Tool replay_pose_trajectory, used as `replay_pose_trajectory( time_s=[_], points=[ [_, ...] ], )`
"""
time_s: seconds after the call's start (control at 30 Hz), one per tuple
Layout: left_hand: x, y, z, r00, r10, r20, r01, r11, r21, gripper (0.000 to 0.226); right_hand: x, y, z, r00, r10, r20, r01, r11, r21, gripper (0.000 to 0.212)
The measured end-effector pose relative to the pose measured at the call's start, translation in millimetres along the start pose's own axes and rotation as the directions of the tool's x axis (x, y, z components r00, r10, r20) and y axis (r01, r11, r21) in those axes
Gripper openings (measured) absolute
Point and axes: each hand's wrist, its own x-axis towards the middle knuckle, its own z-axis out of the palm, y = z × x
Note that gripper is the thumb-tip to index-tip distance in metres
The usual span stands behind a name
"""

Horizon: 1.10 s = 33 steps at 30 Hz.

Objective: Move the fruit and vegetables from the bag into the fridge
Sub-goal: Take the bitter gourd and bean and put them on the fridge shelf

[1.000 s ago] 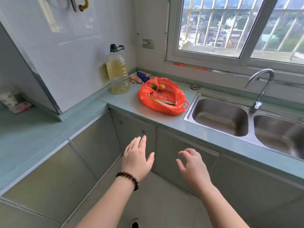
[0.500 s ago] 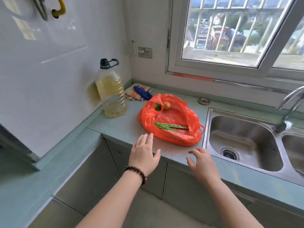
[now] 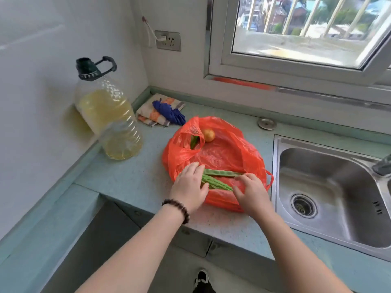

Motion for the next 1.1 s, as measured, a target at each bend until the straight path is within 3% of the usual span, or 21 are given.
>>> replay_pose_trajectory(
  time_s=[0.2,0.4,0.7,1.1],
  points=[
    [72,-17,27,0.968,0.09,0.234,-0.104,0.993,0.047,0.063,69,10,25,0.995,0.03,0.091,-0.029,1.0,-0.012,0.033],
    [84,-47,50,0.898,0.129,0.421,-0.174,0.982,0.07,0.069,96,22,51,0.972,0.07,0.224,-0.044,0.991,-0.123,0.04],
    [77,-80,54,0.918,0.173,0.356,-0.225,0.968,0.112,0.064,103,23,63,0.98,0.105,0.17,-0.045,0.945,-0.323,0.03],
    [83,-97,36,0.948,0.201,0.246,-0.211,0.977,0.013,0.055,98,12,34,0.989,0.134,0.056,-0.13,0.989,-0.066,0.019]
  ],
)
